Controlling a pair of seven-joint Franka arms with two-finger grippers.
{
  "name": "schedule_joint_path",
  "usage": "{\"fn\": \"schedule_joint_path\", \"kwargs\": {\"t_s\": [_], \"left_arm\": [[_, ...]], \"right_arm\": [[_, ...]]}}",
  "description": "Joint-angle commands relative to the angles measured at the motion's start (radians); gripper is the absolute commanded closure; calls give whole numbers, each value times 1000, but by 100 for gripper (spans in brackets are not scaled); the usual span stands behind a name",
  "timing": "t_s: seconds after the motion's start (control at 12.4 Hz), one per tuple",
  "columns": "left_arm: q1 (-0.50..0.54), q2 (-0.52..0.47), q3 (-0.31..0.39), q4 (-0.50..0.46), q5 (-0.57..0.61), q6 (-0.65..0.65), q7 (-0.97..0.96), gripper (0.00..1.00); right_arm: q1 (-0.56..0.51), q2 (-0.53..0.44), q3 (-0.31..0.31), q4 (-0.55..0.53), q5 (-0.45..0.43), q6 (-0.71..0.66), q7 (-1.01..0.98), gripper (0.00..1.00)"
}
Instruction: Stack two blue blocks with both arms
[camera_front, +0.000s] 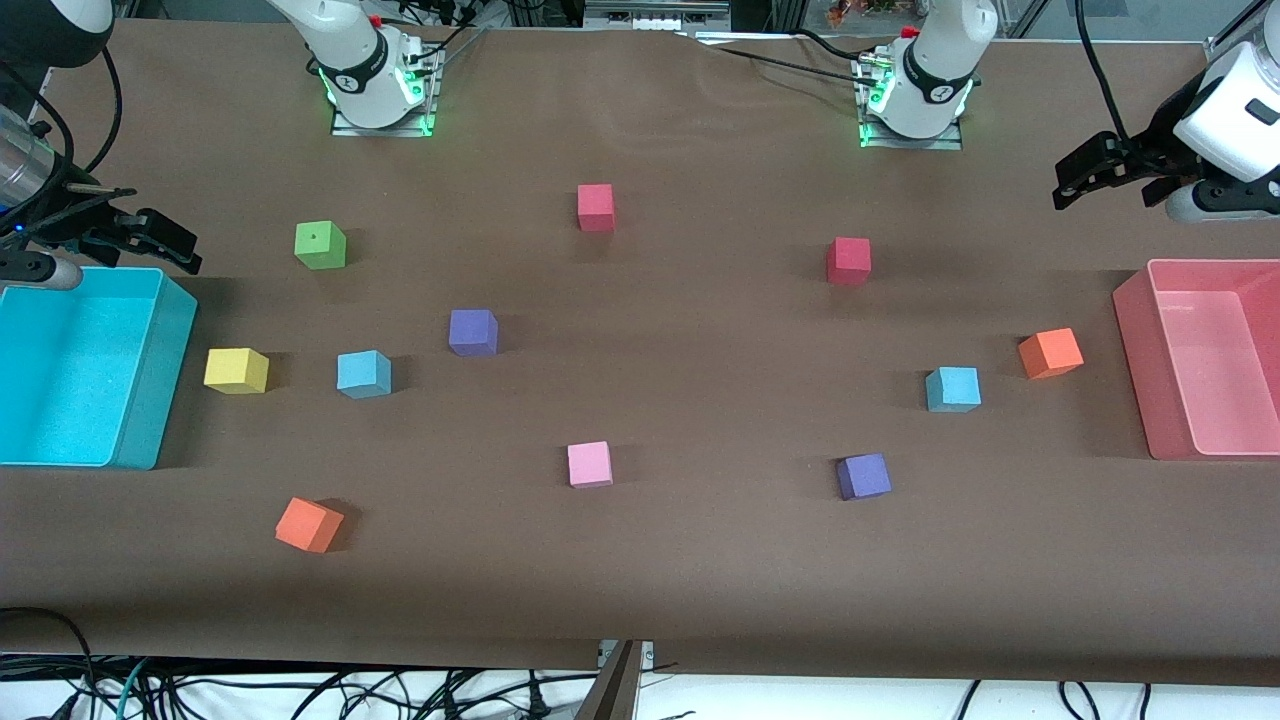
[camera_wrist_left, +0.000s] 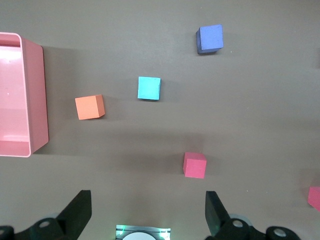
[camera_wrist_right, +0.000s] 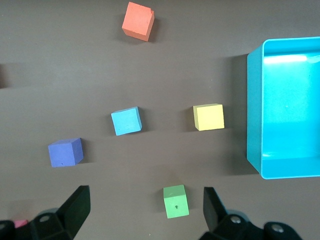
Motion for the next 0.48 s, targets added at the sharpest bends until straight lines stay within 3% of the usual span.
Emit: {"fn": "schedule_joint_path", "kwargs": {"t_s": [0.0, 0.4], "left_arm": [[4, 2, -7, 1, 28, -12, 4, 0], [-3, -41, -6, -57, 19, 22, 4, 0]], "right_arm": [[-10, -33, 10, -25, -8, -1, -14, 0], [-10, -33, 13, -33, -3, -4, -6, 0]]}}
